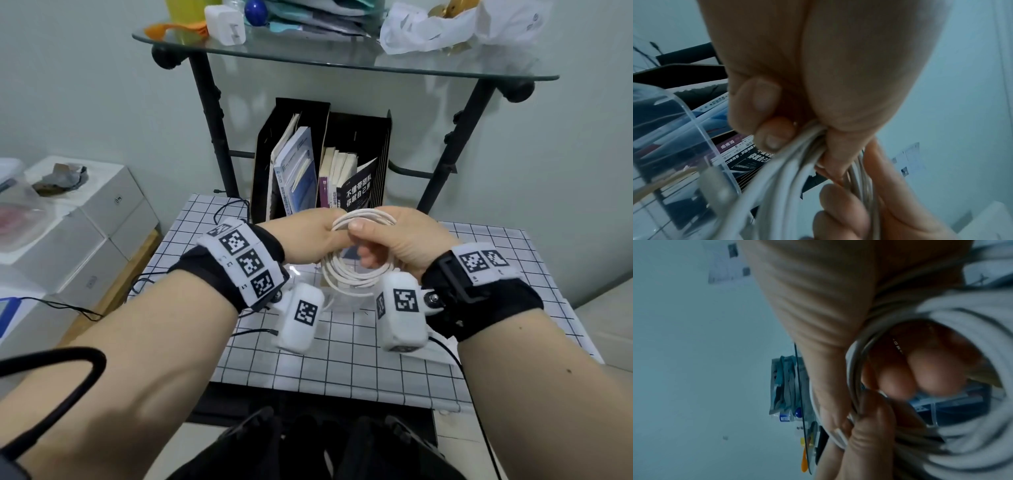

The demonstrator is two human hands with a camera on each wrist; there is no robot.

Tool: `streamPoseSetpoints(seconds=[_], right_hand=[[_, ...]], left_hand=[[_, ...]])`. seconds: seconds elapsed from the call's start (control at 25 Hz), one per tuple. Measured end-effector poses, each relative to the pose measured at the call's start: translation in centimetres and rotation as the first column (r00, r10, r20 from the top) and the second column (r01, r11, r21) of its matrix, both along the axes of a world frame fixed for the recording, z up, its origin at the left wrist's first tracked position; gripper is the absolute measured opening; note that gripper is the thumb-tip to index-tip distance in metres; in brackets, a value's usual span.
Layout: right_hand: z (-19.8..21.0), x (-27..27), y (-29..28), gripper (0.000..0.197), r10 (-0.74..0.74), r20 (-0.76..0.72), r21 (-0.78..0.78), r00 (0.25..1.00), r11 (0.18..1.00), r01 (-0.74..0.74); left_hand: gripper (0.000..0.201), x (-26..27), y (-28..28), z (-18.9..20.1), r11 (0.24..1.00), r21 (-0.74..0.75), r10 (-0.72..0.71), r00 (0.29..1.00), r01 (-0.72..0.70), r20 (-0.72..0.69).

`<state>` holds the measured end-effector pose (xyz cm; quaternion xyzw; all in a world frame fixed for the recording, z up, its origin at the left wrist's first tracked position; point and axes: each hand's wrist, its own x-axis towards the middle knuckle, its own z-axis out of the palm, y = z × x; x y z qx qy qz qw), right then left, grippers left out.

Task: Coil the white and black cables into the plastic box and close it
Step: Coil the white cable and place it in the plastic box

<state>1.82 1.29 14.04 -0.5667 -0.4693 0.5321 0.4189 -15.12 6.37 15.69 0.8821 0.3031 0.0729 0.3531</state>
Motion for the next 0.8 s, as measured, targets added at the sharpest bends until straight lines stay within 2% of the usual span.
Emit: streamPoseSetpoints(seconds=[0.08, 0.16, 0.24, 0.32, 0.44, 0.56, 0.64, 0.8], right_hand=[[0.1, -0.2, 0.0, 0.029, 0.015, 0.107, 0.004, 0.994, 1.000, -0.015], [0.1, -0.4, 0.2, 0.025, -0.033, 0.101, 0.029, 0.994, 0.999, 0.030], [-0.1, -0.6, 0.3, 0.024, -0.109, 0.018, 0.036, 0.994, 0.993, 0.108], [-0.5, -0.8, 0.2, 0.027, -0.182, -0.122, -0.002, 0.976, 0.983, 0.183], [-1.3, -1.5, 0.0, 0.030, -0.263, -0.266, -0.065, 0.927, 0.965, 0.255], [-1.5, -1.9, 0.1, 0.029, -0.311, -0.326, -0.098, 0.893, 0.950, 0.295], [-1.6, -2.1, 0.2, 0.029, -0.325, -0.321, -0.113, 0.890, 0.946, 0.305], [-1.4, -2.4, 0.1, 0.029, -0.352, -0.371, -0.132, 0.859, 0.936, 0.326]], left_hand=[[0.026, 0.1, 0.1, -0.6, 0.995, -0.058, 0.077, 0.996, -0.075, 0.034], [0.023, 0.0, 0.2, -1.4, 0.967, -0.214, 0.163, 0.980, -0.136, 0.114], [0.018, -0.2, 0.4, -2.2, 0.924, -0.352, 0.225, 0.957, -0.150, 0.182], [0.008, -0.3, 0.4, -2.8, 0.893, -0.427, 0.250, 0.945, -0.141, 0.211], [0.013, -0.1, 0.8, -3.7, 0.884, -0.408, 0.336, 0.918, -0.229, 0.212], [0.024, 0.4, 1.0, -4.5, 0.838, -0.426, 0.477, 0.837, -0.342, 0.267], [0.019, 0.9, 0.8, -4.7, 0.802, -0.466, 0.537, 0.790, -0.372, 0.294], [0.007, 1.5, 0.5, -4.6, 0.779, -0.515, 0.571, 0.744, -0.358, 0.346]])
